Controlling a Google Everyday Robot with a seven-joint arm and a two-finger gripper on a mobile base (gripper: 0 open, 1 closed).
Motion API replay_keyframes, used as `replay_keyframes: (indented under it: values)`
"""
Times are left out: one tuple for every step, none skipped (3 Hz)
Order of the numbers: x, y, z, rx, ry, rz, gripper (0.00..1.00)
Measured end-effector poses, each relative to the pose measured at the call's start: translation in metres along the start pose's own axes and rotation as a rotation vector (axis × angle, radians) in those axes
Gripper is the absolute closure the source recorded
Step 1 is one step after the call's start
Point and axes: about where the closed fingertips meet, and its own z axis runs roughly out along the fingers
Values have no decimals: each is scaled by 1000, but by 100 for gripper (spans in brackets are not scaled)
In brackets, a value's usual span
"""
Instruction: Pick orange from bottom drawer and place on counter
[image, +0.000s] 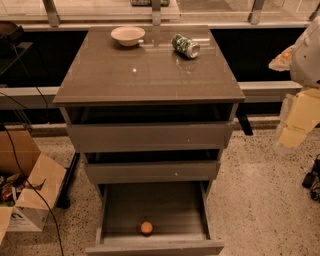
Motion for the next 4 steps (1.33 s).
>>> replay_keyframes:
  values:
    - [0, 0, 0, 2, -2, 0, 0]
    - [-12, 2, 12, -15, -50, -11, 0]
    - [-31, 11, 46, -63, -102, -13, 0]
    - [-44, 25, 91, -125, -170, -7, 0]
